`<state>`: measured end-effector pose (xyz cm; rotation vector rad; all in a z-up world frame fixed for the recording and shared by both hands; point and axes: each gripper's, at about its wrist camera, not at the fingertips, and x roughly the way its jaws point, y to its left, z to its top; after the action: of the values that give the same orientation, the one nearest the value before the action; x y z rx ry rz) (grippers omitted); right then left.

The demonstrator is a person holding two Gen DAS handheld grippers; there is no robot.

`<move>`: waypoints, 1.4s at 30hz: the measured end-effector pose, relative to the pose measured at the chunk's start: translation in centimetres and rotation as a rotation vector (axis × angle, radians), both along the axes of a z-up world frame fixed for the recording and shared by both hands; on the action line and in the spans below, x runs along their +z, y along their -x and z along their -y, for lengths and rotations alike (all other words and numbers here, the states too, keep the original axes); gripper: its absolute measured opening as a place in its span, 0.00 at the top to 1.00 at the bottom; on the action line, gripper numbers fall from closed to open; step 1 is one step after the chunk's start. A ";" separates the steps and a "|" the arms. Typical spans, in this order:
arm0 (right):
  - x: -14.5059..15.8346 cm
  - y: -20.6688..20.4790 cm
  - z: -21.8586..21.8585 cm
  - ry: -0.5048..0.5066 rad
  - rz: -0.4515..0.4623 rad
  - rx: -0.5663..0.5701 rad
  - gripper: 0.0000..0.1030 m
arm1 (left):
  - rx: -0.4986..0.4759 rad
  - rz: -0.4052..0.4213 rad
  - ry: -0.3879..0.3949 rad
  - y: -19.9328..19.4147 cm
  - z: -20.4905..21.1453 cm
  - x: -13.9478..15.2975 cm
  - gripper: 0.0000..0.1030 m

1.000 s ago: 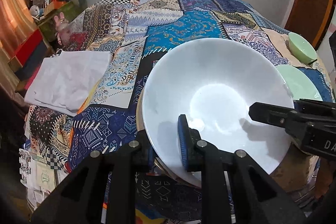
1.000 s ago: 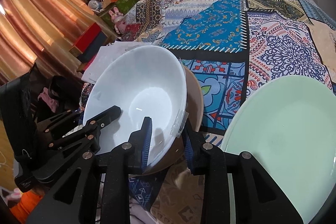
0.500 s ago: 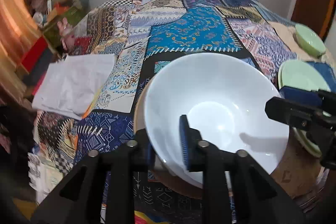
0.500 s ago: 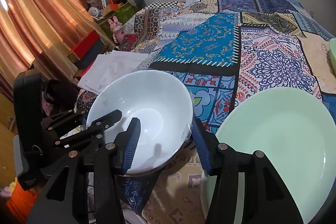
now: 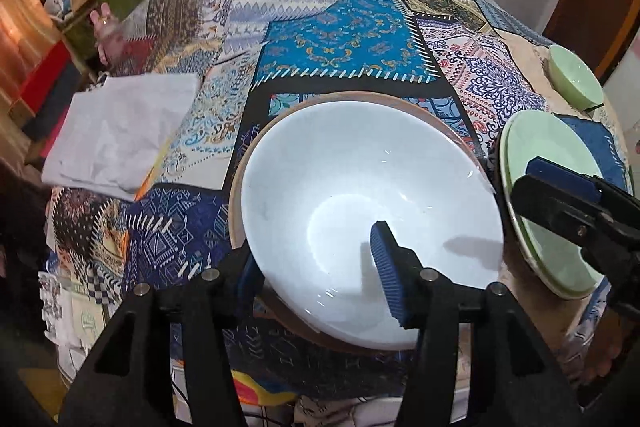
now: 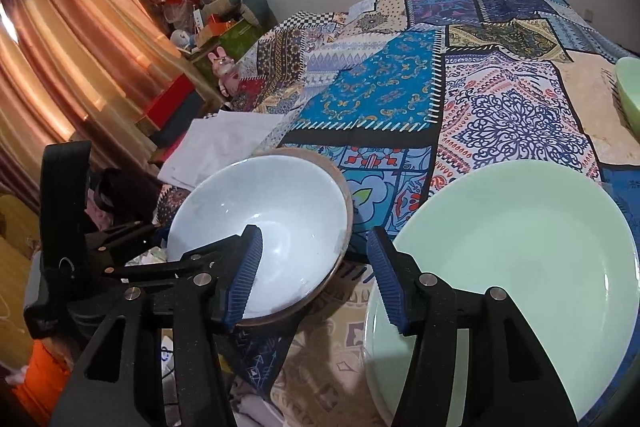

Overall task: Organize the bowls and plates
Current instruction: 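Lower the white bowl into the pink bowl and open both tools, then move both tools to the mint green bowl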

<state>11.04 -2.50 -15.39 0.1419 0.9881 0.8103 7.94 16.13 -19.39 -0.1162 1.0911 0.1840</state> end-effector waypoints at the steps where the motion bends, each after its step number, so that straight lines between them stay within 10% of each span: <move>1: 0.2 0.0 0.2 -0.003 0.004 0.000 0.49 | 0.002 -0.003 0.002 0.1 0.0 0.1 0.49; 15: 0.9 -0.1 2.6 -0.042 0.013 -0.042 0.47 | 0.014 0.005 -0.073 -0.3 0.2 2.4 0.45; 42: 7.7 -5.5 19.1 0.234 0.339 -0.426 0.29 | -0.110 0.416 0.006 -4.6 11.2 12.8 0.13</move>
<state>16.56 -21.56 -7.67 0.0092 0.6891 0.3099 12.58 4.92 -6.63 -0.0938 0.6814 0.0533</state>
